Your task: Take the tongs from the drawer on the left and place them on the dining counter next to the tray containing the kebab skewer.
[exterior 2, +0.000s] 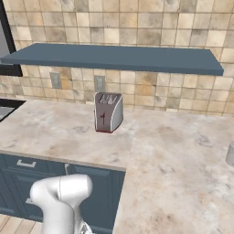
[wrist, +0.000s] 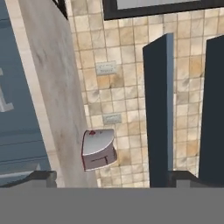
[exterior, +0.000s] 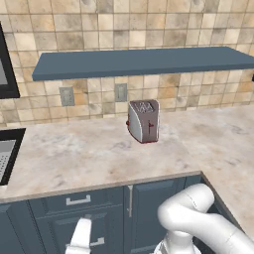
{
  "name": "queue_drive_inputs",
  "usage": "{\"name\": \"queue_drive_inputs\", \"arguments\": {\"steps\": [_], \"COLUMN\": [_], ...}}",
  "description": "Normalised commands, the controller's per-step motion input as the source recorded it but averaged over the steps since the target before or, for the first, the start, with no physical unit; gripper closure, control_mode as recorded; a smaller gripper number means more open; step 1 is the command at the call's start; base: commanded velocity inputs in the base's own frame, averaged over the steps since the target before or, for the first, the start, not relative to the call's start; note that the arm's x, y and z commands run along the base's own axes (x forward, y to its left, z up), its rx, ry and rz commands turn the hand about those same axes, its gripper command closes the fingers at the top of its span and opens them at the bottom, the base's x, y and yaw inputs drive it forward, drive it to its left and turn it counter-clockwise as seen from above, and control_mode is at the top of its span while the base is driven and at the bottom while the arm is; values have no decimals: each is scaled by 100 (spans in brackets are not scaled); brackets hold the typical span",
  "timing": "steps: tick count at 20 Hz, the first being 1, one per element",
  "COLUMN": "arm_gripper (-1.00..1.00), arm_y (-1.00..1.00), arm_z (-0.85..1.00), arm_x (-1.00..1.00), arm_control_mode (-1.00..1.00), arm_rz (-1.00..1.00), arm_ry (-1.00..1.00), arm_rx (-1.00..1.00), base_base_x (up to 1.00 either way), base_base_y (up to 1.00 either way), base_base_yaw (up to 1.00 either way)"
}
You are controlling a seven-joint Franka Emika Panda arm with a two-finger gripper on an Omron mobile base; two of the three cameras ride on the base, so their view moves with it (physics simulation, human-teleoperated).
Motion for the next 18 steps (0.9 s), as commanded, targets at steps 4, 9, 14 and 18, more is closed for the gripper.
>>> {"name": "queue_drive_inputs", "arguments": {"steps": [4,9,14,18], "arm_gripper": [-100,-100,-100,-100], "arm_y": [8,0,0,0], "arm_z": [-34,-43,-46,-45], "arm_x": [0,0,0,-1], "arm_control_mode": [-100,-100,-100,-100], "arm_rz": [0,0,0,1], "arm_ry": [1,9,20,17], "arm_rx": [0,0,0,-1], "base_base_x": [0,0,0,0], "base_base_y": [0,0,0,0], "base_base_yaw": [0,0,0,0]}}
